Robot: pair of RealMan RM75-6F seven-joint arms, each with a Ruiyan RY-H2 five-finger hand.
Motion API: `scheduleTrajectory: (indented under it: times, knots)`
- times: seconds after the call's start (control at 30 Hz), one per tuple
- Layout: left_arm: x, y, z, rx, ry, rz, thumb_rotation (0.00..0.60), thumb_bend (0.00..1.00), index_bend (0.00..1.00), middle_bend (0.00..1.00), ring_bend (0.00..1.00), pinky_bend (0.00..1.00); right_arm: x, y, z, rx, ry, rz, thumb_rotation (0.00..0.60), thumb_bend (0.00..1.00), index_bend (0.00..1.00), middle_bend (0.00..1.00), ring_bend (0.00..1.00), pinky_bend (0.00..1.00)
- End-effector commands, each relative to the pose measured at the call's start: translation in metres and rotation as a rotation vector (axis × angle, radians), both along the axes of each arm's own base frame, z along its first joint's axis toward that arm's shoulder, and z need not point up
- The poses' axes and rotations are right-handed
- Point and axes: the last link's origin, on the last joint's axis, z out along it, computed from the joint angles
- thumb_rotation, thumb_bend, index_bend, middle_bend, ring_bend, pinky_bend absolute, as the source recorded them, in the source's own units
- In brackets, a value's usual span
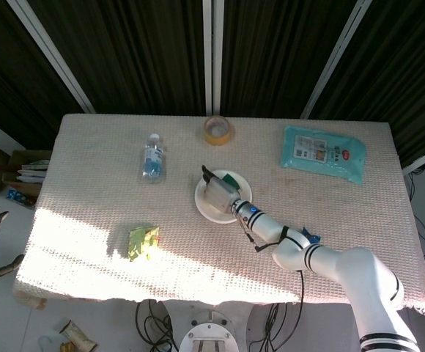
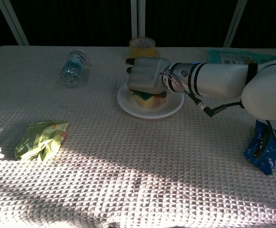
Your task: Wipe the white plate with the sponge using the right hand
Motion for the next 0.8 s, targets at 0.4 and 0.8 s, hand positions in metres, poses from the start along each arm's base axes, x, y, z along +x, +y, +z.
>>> scheduleTrajectory:
  times: [0.4, 0.8]
  knots:
    - [0.002, -0.001, 0.000, 0.008, 0.000, -0.006, 0.600, 0.01, 0.18, 0.12, 0.11, 0.16, 0.015, -0.005, 0.002, -0.018, -0.042, -0.021, 0.600, 0.26, 0.55, 0.39, 0.15, 0.00]
    - [0.001, -0.004, 0.002, 0.015, 0.000, -0.006, 0.600, 0.01, 0.18, 0.12, 0.11, 0.16, 0.014, -0.007, -0.009, -0.029, 0.014, -0.005, 0.600, 0.27, 0.55, 0.39, 0.15, 0.00]
